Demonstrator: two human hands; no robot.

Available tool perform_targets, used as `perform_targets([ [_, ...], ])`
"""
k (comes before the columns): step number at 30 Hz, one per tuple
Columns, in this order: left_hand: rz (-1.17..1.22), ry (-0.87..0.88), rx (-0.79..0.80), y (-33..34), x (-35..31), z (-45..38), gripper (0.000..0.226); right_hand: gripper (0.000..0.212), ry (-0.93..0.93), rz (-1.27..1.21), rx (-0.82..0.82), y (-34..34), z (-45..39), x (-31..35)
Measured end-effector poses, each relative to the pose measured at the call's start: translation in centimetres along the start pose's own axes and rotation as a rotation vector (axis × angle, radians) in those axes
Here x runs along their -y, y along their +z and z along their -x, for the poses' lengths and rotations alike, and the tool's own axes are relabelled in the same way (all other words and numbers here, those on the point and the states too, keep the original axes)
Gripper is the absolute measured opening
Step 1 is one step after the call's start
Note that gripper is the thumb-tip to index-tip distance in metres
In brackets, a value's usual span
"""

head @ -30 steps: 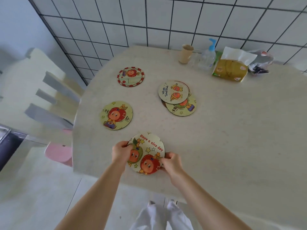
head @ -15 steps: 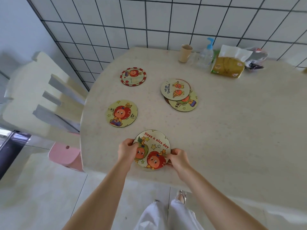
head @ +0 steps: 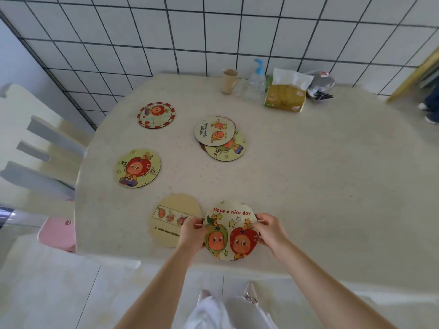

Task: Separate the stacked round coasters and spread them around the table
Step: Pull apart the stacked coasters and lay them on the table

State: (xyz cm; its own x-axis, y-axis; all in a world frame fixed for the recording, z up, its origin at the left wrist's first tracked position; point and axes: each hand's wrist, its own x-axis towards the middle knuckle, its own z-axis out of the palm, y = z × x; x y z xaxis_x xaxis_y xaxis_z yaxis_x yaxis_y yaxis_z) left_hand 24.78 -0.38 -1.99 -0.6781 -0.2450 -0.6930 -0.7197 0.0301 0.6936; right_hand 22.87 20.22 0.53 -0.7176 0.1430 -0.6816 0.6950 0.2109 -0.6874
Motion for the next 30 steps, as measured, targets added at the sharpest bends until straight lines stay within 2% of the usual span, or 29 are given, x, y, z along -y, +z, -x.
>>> perform_targets([
  [4, -0.025, -0.029, -0.016, 3.1, 0.6, 0.6, 0.014, 0.028, -0.02, 0.023, -0.027, -2.6, -1.3, -0.3],
  [8, -0.01, -0.057, -0.048, 6.5, 0.8, 1.6, 0.014, 0.02, -0.031, 0.064, 0.006, -5.4, -3.3, -0.8],
  [11, 0.0, -0.08, -0.083, 7.3, 1.2, 2.0, 0.016, 0.023, -0.044, 0.11, 0.052, -5.9, -4.3, -0.7],
  [16, -0.029, -0.092, -0.122, 7.8, 1.8, 2.4, 0.024, 0.028, -0.058, 0.185, 0.115, -6.1, -5.1, -0.6],
  [21, -0.157, -0.074, -0.201, 7.9, 1.6, 2.5, 0.03, 0.031, -0.075, 0.23, 0.137, -6.1, -5.6, -0.3],
  [30, -0.354, 0.056, -0.247, 5.7, -0.5, 1.1, 0.021, 0.026, -0.168, 0.465, 0.168, -7.0, -7.8, 2.5],
])
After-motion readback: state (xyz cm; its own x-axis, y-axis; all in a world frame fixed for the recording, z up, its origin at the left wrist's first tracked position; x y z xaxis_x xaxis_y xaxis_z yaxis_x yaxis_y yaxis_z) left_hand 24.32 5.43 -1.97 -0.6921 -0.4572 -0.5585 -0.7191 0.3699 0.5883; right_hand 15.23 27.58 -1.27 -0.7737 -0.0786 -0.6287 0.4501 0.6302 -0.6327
